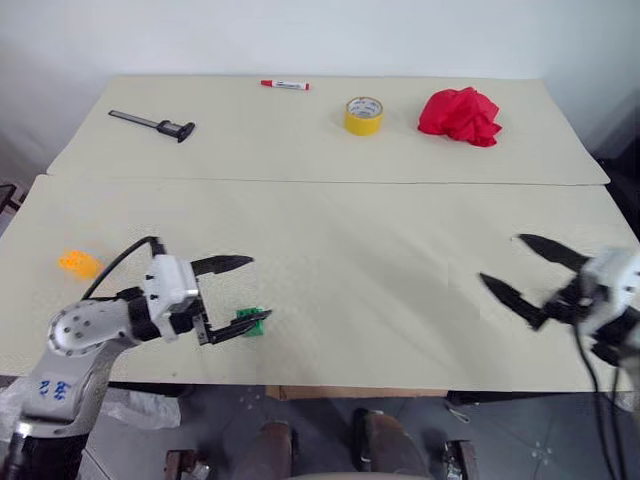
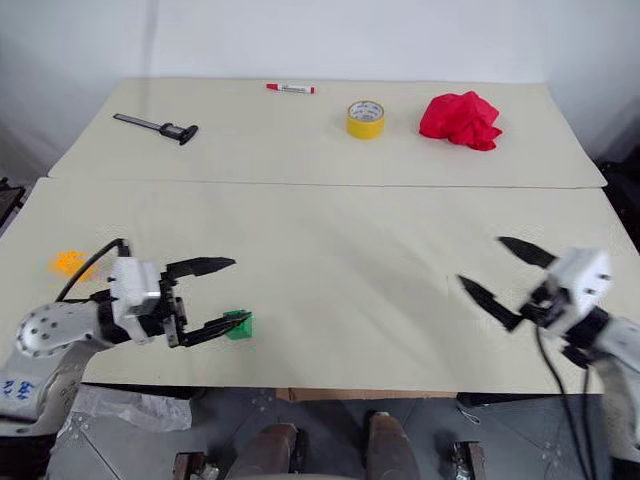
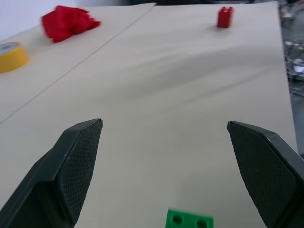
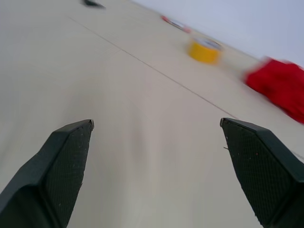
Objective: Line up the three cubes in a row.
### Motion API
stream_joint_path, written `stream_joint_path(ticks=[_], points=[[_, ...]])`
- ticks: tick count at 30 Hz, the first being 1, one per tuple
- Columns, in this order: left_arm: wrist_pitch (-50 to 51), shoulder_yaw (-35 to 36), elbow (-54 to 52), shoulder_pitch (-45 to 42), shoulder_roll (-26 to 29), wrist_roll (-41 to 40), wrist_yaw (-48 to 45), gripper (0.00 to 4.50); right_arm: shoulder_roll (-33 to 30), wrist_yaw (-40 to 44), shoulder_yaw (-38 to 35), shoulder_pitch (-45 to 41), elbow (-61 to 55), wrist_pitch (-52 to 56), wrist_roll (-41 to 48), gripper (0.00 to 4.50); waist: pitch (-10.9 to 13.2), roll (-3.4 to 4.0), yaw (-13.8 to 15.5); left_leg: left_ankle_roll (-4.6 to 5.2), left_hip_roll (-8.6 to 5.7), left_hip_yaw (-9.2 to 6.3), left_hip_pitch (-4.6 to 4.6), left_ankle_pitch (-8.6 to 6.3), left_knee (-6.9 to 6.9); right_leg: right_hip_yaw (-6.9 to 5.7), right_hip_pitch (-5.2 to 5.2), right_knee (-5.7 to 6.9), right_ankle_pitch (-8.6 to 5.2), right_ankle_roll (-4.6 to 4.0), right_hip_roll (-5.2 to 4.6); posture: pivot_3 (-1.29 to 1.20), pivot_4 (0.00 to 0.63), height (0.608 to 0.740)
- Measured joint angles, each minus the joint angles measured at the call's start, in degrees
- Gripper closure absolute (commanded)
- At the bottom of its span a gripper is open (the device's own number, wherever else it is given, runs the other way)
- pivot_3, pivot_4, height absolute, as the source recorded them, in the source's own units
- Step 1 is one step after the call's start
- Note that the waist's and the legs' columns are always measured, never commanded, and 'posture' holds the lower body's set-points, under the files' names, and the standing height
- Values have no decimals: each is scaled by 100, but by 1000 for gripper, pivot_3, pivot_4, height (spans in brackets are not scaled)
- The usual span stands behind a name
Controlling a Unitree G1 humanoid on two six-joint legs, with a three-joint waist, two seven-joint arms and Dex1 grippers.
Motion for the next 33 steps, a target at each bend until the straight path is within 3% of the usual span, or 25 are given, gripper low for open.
stream_joint_path(ticks=[4, 9, 12, 17, 21, 32, 33], points=[[-19, -310, 207, -315, -319, 83, 31, 29, 113, 153, -876, 1100, 532, -160, -95, 0, 2, -4, -31, 13, 0, 33, 11, -5, 1, 13, 5, -13, 7, 13, 2, 0, 150, 740], [-130, -718, 419, -456, -536, 209, -71, 29, 278, 109, -939, 1457, 737, -57, -157, 0, 3, -5, -172, 43, 3, 89, 45, -18, -3, 67, 22, 1, 10, 24, 7, 0, 150, 740], [-67, -837, 521, -580, -633, 210, -101, 29, 16, -436, -858, 1154, 491, 847, -128, 0, 4, -6, -206, 45, 3, 110, 52, -13, 3, 120, 20, 17, 19, 39, 12, 0, 150, 740], [29, -898, 522, -594, -668, 201, -109, 29, -982, -1480, -612, -4, -331, 3082, 289, 0, 1, -2, -191, 39, 4, 109, 57, -5, 10, 131, -1, 37, 20, 40, 20, 0, 150, 740], [69, -915, 526, -588, -684, 203, -102, 29, -993, -2124, -283, -613, -525, 4044, 422, 0, 5, -13, -37, 12, 6, 93, 37, 9, 16, 126, -22, 30, 19, 39, 28, 0, 150, 740], [83, -912, 492, -600, -686, 215, -50, 29, -777, -3142, 727, -1482, 295, 4503, -399, 0, 3, -10, -12, 39, -13, 119, 13, -4, 20, 131, -32, -3, 27, 54, 7, 0, 150, 740], [89, -902, 425, -559, -660, 215, -33, 9, -726, -3137, 734, -1519, 405, 4491, -412, 190, 3, -10, -19, 38, -10, 122, 12, -4, 21, 134, -34, -2, 28, 55, 10, 0, 150, 740]])
